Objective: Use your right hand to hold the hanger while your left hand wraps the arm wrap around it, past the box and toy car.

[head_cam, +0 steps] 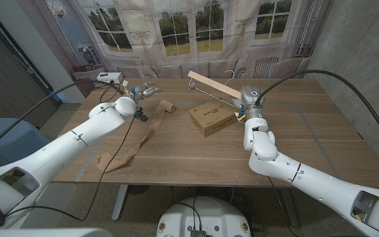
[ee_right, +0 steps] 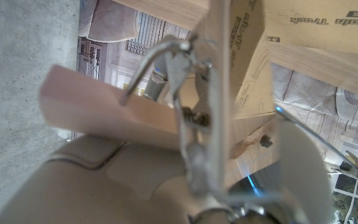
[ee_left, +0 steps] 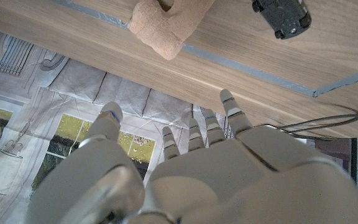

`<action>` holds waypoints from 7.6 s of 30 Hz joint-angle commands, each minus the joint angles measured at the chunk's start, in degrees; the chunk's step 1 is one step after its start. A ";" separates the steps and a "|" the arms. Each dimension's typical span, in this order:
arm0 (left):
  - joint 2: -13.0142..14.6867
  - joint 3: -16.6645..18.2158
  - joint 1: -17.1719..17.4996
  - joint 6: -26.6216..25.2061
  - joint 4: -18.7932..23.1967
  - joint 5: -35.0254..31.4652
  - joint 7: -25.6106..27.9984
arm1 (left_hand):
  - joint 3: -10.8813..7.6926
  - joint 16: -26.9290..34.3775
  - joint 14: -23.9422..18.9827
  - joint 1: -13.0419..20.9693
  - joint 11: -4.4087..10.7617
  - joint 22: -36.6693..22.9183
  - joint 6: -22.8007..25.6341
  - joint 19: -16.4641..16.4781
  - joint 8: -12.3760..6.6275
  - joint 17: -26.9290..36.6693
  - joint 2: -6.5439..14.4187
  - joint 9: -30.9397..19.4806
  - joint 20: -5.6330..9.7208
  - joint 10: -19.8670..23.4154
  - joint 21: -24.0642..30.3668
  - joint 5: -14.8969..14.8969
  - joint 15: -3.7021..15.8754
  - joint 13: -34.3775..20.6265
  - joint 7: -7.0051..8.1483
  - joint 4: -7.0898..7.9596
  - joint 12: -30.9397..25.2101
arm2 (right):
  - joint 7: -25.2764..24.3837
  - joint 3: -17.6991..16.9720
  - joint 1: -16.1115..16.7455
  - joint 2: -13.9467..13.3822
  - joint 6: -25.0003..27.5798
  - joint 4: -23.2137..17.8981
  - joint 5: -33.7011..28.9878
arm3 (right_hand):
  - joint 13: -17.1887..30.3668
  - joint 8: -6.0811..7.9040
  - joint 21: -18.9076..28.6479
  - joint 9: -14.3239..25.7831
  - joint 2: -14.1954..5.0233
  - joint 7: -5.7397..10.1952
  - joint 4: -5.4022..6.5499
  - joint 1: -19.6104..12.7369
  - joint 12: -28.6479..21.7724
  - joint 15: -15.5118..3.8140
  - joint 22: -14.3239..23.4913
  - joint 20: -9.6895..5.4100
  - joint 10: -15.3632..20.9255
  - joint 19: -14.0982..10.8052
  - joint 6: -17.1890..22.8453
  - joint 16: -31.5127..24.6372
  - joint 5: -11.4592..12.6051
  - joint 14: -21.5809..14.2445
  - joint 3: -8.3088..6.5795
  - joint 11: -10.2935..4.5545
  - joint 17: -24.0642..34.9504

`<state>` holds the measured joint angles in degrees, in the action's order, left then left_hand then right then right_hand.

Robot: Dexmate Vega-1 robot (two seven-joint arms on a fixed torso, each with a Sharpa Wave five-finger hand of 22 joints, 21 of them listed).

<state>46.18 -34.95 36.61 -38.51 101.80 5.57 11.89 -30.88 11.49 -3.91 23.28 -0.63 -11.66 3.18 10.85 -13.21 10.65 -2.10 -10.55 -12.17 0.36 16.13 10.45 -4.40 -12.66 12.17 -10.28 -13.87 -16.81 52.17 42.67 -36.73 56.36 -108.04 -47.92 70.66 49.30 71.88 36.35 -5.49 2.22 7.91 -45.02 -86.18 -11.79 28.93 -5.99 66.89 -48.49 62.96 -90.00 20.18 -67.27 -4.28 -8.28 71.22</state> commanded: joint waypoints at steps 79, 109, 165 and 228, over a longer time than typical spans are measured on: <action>-20.81 -47.78 -31.18 -19.48 -30.25 -53.67 -39.09 | 8.57 0.62 -2.93 7.10 1.97 0.67 -1.59 6.67 1.88 1.06 -5.71 -0.65 0.87 2.73 -1.08 6.22 4.73 -1.65 0.46 2.39 -1.52 | -5.19 -7.92 7.45 -3.06 -8.64 0.29 6.48 | 0.21 2.79 5.27 -1.70 -4.23 -0.97 0.51 -1.10 -3.33 -0.26 -3.25 -1.05 -1.35 2.05 -0.05 -0.25 -0.84 -0.77 -0.33 -0.24 0.27; -30.70 -40.53 -28.51 -7.72 -49.52 -41.80 -23.34 | 3.86 1.96 -19.61 25.25 2.84 0.89 14.62 29.81 -1.01 0.03 5.91 -0.80 14.79 17.76 1.99 -0.41 9.51 -1.39 -5.33 -0.14 -3.80 | -5.68 -8.62 7.24 -4.04 -9.47 1.38 8.39 | 0.21 3.70 6.90 -2.57 -4.14 -1.12 0.52 -1.21 -3.39 -0.27 -4.98 -1.08 -1.23 2.33 -0.08 -0.26 -1.12 -0.70 -0.30 -0.12 0.26; -11.74 -15.48 -4.81 7.00 -8.57 -41.39 16.81 | 7.49 20.58 -52.87 61.09 1.12 -3.04 54.76 44.11 -11.85 22.56 8.41 -5.87 24.54 45.08 26.94 -0.63 14.48 -19.34 -17.54 0.52 -19.02 | -8.85 -9.24 9.56 -4.22 -8.24 -3.04 5.59 | 0.20 5.32 10.17 -3.93 -4.38 -1.12 0.55 -1.62 -3.40 -0.28 -7.66 -1.15 -1.00 3.34 -0.57 -0.24 -1.59 -0.74 -0.75 0.05 0.25; -9.23 6.93 4.96 47.01 -0.07 -25.85 14.95 | 8.02 19.23 -53.77 62.26 0.93 -1.73 55.97 42.09 -10.59 25.27 7.72 -5.41 24.52 45.98 33.13 -0.62 14.55 -21.65 -17.62 0.87 -17.35 | -2.91 5.70 -6.33 13.31 -6.25 13.37 -9.46 | 0.21 7.69 14.55 -4.84 -4.43 -1.20 0.93 -1.28 -3.38 -0.29 -10.41 -1.45 -1.02 4.62 -1.44 -0.28 -2.20 -0.79 -1.76 -0.39 0.27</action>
<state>37.30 -30.10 42.17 3.54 102.65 -22.73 28.76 -22.78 30.97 -33.64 72.27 2.64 -13.30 53.73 54.31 -24.01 23.91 -7.95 -15.81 6.55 43.75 48.82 9.46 -11.60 -20.12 -0.52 -9.80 -31.17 -20.55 56.09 39.02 -26.26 50.87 -98.81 -56.70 70.83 56.58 85.86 31.31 -5.56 1.32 8.84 -45.08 -89.20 -11.90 18.44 -4.88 65.62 -44.28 61.40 -90.29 18.18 -67.78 -5.71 -8.38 71.33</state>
